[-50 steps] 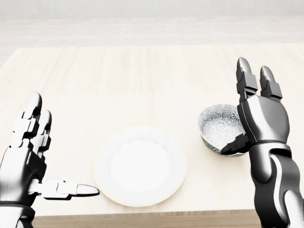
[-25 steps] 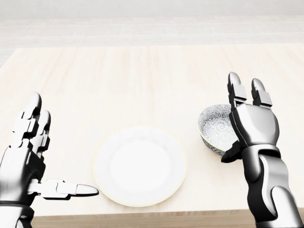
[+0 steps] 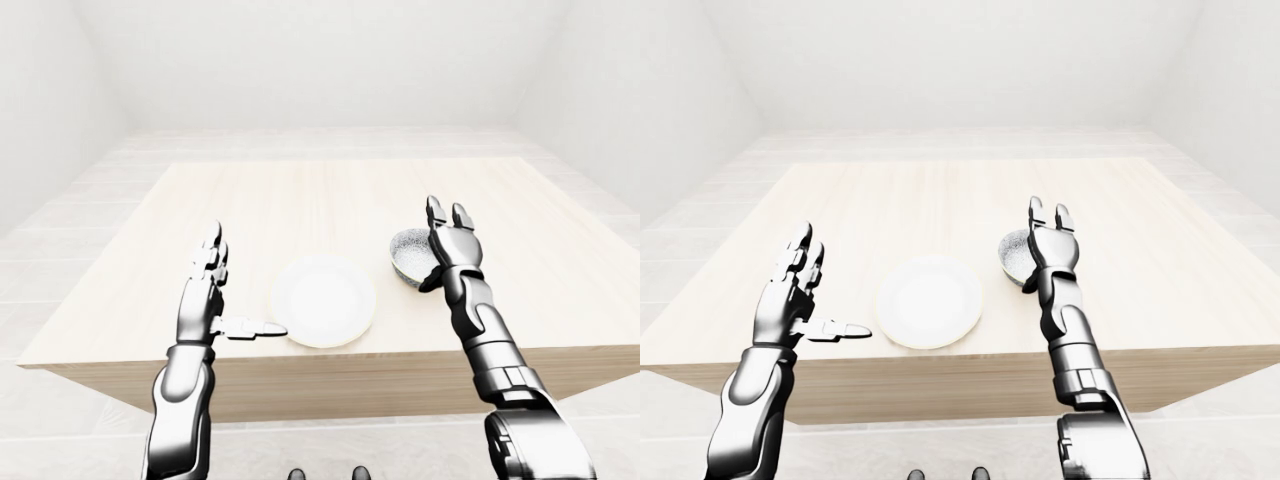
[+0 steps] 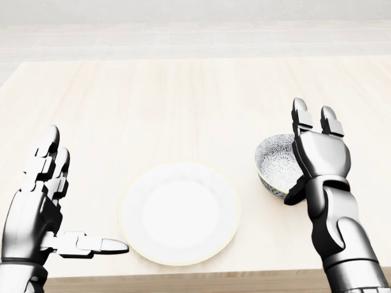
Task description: Put the bowl on the plate.
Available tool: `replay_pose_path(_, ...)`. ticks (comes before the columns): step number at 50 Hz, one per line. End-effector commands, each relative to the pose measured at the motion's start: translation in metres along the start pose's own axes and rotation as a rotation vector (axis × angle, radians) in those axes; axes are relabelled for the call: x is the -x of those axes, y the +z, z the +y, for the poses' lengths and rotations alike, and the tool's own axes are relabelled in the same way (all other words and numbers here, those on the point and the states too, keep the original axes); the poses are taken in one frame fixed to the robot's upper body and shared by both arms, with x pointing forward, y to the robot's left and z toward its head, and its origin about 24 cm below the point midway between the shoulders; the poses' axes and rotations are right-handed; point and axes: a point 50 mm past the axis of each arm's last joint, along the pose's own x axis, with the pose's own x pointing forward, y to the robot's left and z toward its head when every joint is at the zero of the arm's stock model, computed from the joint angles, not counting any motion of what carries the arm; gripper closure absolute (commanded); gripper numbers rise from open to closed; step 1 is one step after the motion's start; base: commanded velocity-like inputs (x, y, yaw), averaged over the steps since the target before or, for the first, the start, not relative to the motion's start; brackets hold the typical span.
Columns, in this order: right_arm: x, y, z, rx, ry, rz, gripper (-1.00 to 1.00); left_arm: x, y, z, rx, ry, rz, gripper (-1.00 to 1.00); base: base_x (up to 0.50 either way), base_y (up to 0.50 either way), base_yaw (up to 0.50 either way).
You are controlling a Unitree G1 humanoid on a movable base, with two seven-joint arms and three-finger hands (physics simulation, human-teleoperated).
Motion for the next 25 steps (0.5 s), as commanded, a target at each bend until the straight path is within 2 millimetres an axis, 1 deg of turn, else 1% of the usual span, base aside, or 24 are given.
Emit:
replay_pose_path(1,-0.008,-0.007,0.014,0.013,0.039,0.047,-1.0,0.0,-0.01,-0.003,-0.005,-0.011,0.043,-1.0,0.0,0.0,0.0)
replay_pose_path(9,-0.006,-0.01,0.028,0.036,0.079,0.065,-1.0,0.0,-0.009,-0.003,-0.001,-0.012,0.039,-1.0,0.0,0.0,0.0)
replay_pose_path(25,-0.003,-0.017,0.046,0.087,0.144,0.092,-1.0,-0.001,-0.013,-0.002,-0.002,-0.009,0.055,-1.0,0.0,0.0,0.0)
